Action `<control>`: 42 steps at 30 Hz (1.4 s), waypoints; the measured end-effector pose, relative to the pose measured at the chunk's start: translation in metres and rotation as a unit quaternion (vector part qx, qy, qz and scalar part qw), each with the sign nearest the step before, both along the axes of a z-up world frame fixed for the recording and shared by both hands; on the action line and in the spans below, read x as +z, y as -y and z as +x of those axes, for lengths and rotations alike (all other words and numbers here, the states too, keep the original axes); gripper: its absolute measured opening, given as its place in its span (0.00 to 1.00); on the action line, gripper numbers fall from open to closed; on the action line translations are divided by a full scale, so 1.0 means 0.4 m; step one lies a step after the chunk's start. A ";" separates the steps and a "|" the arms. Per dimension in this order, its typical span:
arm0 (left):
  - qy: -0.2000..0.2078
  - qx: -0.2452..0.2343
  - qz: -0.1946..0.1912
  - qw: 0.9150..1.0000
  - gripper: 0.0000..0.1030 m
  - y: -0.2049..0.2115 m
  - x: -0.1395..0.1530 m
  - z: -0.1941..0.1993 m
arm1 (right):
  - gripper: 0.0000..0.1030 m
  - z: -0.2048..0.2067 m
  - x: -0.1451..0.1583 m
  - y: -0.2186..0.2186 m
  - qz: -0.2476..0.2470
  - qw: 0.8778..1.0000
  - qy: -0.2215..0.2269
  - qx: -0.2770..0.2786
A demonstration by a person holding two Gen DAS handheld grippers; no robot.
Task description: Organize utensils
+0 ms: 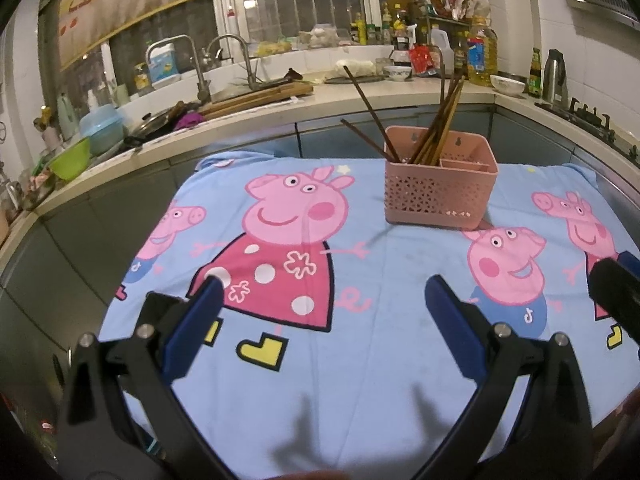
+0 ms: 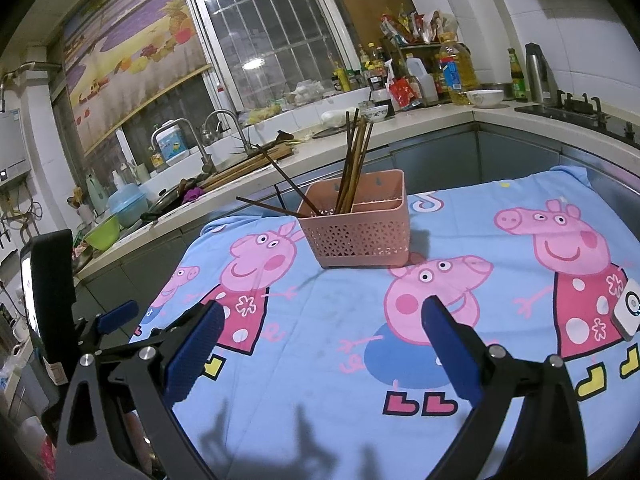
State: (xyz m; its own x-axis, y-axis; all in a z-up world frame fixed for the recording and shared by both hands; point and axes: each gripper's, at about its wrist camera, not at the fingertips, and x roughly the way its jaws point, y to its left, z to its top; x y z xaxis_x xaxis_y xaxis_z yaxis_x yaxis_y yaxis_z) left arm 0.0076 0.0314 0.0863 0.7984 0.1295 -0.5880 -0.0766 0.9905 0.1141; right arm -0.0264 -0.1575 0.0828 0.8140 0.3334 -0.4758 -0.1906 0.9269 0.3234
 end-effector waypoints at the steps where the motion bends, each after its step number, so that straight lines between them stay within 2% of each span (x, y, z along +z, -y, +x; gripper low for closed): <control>1: 0.000 0.000 0.001 1.000 0.94 0.001 0.000 0.000 | 0.64 0.001 0.000 0.002 0.000 1.000 0.000 0.000; 11: -0.006 -0.019 0.010 1.000 0.94 0.014 -0.007 0.001 | 0.64 -0.001 0.001 -0.001 0.000 1.000 0.000 0.000; 42: -0.016 -0.026 0.014 0.999 0.94 0.022 -0.030 0.008 | 0.64 -0.003 0.000 0.003 0.001 1.000 -0.005 -0.001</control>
